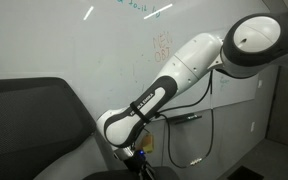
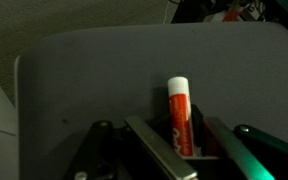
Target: Use the red marker to write on the whiteboard.
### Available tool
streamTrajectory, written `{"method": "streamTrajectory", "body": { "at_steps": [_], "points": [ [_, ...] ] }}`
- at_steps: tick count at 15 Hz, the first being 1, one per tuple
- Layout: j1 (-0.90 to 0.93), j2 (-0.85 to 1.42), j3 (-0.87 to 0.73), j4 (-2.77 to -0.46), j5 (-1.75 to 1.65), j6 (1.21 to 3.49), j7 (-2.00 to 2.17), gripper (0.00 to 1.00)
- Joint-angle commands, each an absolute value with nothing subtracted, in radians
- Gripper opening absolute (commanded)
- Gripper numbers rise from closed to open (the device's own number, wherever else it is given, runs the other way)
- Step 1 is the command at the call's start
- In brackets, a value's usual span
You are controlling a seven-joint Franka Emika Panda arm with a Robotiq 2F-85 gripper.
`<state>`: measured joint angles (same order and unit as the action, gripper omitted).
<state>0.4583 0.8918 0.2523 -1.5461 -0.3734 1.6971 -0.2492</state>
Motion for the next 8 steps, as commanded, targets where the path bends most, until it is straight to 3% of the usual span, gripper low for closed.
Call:
{"method": "streamTrajectory", "body": {
  "at_steps": [1,8],
  "points": [
    [0.483,0.824,0.234,-1.556,-0.445,1.698,-0.230,0.06],
    [0.480,0.649,0.217,-1.601,-0.558,1.724,-0.139,0.06]
  ]
}}
